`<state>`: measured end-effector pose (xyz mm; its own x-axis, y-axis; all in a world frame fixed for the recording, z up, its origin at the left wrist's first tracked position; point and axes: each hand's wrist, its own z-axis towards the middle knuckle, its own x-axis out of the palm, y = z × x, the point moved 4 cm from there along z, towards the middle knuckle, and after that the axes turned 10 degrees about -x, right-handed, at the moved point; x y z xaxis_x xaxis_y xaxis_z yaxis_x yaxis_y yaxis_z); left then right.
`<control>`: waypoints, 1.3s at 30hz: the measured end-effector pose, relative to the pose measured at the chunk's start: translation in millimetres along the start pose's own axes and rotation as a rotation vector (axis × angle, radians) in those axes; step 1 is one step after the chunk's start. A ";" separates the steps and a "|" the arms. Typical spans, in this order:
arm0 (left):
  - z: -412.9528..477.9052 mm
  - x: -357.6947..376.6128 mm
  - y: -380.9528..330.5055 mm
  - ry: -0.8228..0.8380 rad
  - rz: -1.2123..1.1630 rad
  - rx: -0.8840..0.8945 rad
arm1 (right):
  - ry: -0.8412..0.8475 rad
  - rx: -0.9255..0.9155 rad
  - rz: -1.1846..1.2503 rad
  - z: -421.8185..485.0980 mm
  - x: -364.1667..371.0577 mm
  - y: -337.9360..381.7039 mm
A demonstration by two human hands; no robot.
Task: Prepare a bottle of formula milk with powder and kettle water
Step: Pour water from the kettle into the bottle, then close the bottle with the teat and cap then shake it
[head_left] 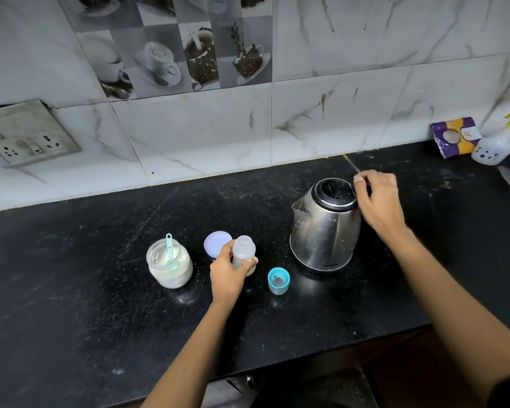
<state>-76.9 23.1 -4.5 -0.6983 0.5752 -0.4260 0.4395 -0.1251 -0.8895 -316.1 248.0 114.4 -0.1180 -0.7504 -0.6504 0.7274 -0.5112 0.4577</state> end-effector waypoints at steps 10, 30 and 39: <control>-2.4 -14.0 15.2 -0.016 -0.009 -0.005 | 0.480 -0.316 0.226 -101.6 74.4 111.4; -49.4 41.4 52.6 0.336 0.217 0.101 | 0.856 -0.073 0.175 -127.8 115.0 94.5; -44.8 44.5 39.9 0.141 0.283 0.238 | 0.879 -0.043 0.173 -123.1 113.3 100.6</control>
<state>-65.1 79.9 -51.5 -0.4762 0.5944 -0.6480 0.4488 -0.4695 -0.7604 -173.1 163.1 12.2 0.5426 -0.2147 -0.8120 0.7140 -0.3912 0.5806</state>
